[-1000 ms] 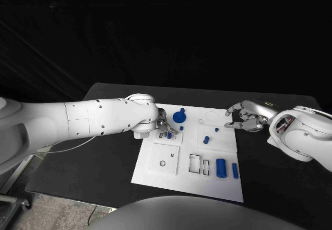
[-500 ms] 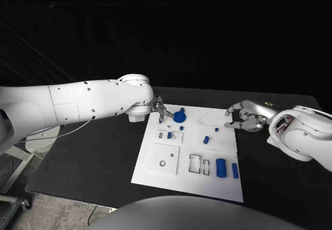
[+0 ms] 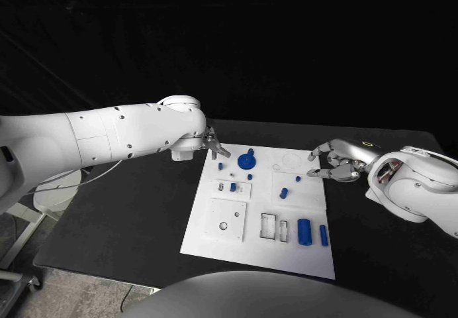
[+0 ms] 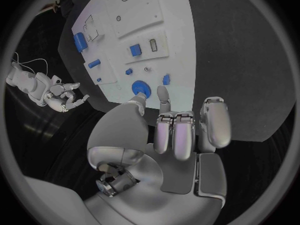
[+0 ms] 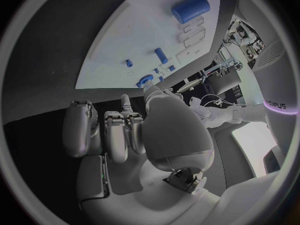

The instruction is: Assemble the parts on the task board

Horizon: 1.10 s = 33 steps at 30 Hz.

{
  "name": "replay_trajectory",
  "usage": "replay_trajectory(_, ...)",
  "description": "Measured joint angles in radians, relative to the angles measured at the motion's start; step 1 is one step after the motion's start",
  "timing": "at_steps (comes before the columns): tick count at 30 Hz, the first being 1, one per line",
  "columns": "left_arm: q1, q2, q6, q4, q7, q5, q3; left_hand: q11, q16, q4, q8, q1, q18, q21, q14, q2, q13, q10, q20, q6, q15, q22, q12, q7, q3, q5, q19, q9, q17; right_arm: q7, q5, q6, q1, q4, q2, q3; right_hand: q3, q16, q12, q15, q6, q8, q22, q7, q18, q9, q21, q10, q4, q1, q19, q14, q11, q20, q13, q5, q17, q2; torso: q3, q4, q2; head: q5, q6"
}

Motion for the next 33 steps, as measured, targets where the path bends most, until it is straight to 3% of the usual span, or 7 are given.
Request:
replay_trajectory(12, -0.011, 0.041, 0.002, -0.081, 0.009, -0.003, -0.002, -0.004, 0.0, 0.003, 0.0, 0.022, 0.0, -0.006, 0.0, -0.006, 0.0, 0.004, 0.0, -0.008, 0.0, 0.0, 0.0, -0.003, -0.009, 0.009, 0.0, 0.009, 0.0, 0.006, 0.001, -0.002, -0.001, 0.003, 0.0, 0.0, 0.0, 0.0, 0.0, 0.0, 0.0, 0.0, 0.001, 0.0, 0.0, 0.0, 0.0, 0.0, 0.0, 0.0, 0.0, 0.0, 0.0, 0.0, 0.001, 0.004, 0.0, 0.0, 0.0007, -0.0006, -0.001, -0.007, 0.0)
replay_trajectory(23, -0.032, 0.072, 0.004, -0.141, 0.025, -0.004, -0.003, -0.004, 0.0, 0.008, -0.004, 0.03, 0.0, -0.01, 0.0, 0.002, 0.0, 0.004, 0.0, -0.018, 0.0, 0.001, 0.0, 0.0, -0.014, 0.009, 0.0, 0.011, 0.0, 0.008, 0.001, -0.003, -0.002, 0.005, -0.001, 0.0, 0.0, 0.0, 0.0, 0.0, 0.0, 0.0, 0.001, 0.0, 0.0, 0.0, 0.0, 0.0, 0.0, 0.004, 0.0, 0.0, 0.0, 0.0, 0.001, 0.004, 0.0, 0.004, 0.0004, -0.0002, -0.002, -0.005, 0.0)
replay_trajectory(33, -0.056, 0.098, 0.013, -0.192, 0.04, -0.002, -0.003, -0.004, 0.0, 0.006, -0.008, 0.046, 0.0, -0.019, 0.0, 0.002, 0.0, 0.004, 0.004, -0.029, 0.0, 0.001, 0.0, 0.004, -0.017, 0.031, -0.004, 0.014, 0.0, 0.008, 0.001, -0.003, -0.002, 0.007, -0.003, 0.0, 0.0, 0.0, 0.0, 0.0, 0.0, 0.0, 0.001, 0.0, 0.0, -0.001, 0.0, 0.0, 0.0, 0.004, 0.0, 0.0, 0.0, 0.0, 0.001, 0.004, 0.0, 0.004, 0.0, 0.0, -0.002, -0.008, 0.0)
